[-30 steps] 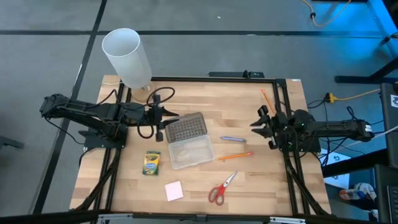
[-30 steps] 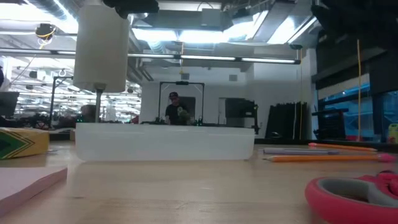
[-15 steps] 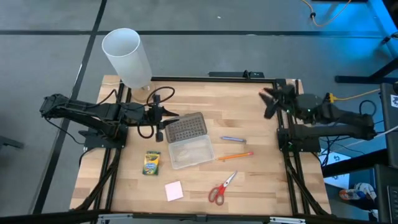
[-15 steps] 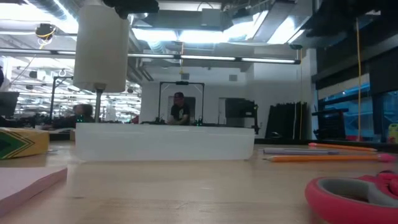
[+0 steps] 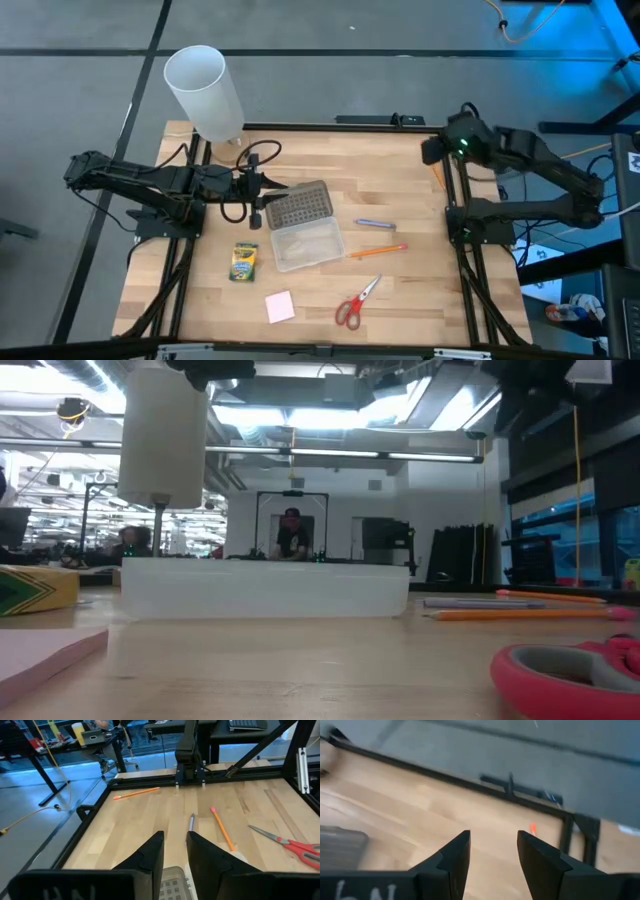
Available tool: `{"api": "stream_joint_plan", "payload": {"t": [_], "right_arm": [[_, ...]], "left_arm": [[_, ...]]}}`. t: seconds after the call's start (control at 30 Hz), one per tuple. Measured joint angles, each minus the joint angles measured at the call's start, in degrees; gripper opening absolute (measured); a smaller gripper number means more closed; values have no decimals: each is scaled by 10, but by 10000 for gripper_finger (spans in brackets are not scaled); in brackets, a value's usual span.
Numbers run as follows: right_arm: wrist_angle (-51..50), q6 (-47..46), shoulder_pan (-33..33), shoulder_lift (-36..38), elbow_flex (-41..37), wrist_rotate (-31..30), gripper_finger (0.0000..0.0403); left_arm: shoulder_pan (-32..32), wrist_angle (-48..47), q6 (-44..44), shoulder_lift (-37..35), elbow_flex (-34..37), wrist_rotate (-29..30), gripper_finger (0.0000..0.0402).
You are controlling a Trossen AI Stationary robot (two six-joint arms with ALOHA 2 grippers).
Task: Pack school essentials
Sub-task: Put the top orange pencil into the gray supply box
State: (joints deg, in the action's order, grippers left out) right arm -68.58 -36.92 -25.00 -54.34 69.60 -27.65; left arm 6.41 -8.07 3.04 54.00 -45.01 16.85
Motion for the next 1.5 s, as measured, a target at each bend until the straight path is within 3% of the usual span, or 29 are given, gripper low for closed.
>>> {"api": "stream_joint_plan", "payload": {"t": [0.2, 0.4, 0.57, 0.83, 1.27, 1.5], "right_arm": [[-48, 65, -139, -116, 25, 136, 164], [-47, 119, -247, -221, 17, 154, 164], [-27, 166, -300, -292, 2, 172, 164], [47, 186, -339, -372, -25, 228, 165], [90, 86, -357, -457, -17, 184, 165], [80, 38, -364, -500, -11, 204, 165]], "left_arm": [[0, 0, -25, 0, 0, 0, 79], [0, 0, -27, 0, 0, 0, 79], [0, 0, -27, 0, 0, 0, 79], [0, 0, -27, 0, 0, 0, 79], [0, 0, -25, 0, 0, 0, 79], [0, 0, -25, 0, 0, 0, 79]]}}
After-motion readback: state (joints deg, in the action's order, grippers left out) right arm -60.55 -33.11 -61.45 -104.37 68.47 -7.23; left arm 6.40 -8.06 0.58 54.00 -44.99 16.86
